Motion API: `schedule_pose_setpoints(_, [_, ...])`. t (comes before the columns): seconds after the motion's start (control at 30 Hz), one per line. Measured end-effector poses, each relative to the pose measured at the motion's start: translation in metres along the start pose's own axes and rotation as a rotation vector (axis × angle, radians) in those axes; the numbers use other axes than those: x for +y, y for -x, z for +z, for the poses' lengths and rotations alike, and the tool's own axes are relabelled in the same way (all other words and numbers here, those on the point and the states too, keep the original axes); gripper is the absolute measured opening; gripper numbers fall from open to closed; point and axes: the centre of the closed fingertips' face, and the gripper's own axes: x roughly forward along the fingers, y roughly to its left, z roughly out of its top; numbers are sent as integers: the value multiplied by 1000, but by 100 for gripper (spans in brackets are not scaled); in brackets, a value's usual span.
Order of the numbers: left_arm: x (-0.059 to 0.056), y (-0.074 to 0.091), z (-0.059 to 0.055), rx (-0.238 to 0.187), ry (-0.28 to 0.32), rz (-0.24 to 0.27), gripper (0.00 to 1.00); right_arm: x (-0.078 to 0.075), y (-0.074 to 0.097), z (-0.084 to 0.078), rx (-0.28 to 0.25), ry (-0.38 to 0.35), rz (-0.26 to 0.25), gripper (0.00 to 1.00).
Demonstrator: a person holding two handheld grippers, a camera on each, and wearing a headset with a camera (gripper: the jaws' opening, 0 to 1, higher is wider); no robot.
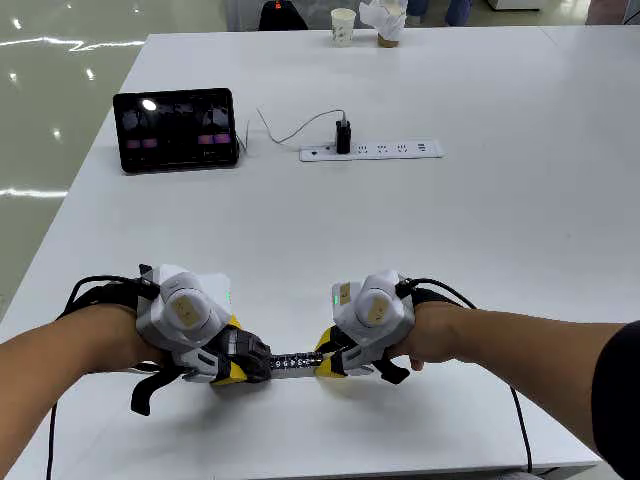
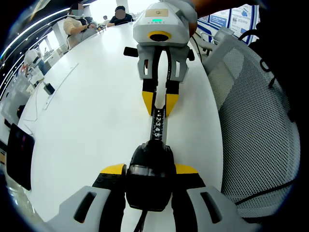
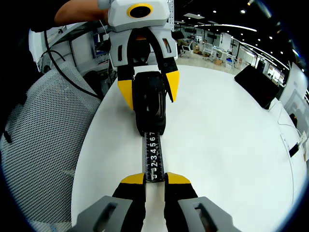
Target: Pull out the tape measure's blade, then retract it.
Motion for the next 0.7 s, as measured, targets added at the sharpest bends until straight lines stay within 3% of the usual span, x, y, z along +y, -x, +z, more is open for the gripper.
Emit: schedule_pose_setpoints(0.7, [0, 0, 0, -5, 1, 2, 31, -1, 6, -7, 9, -12, 2, 10])
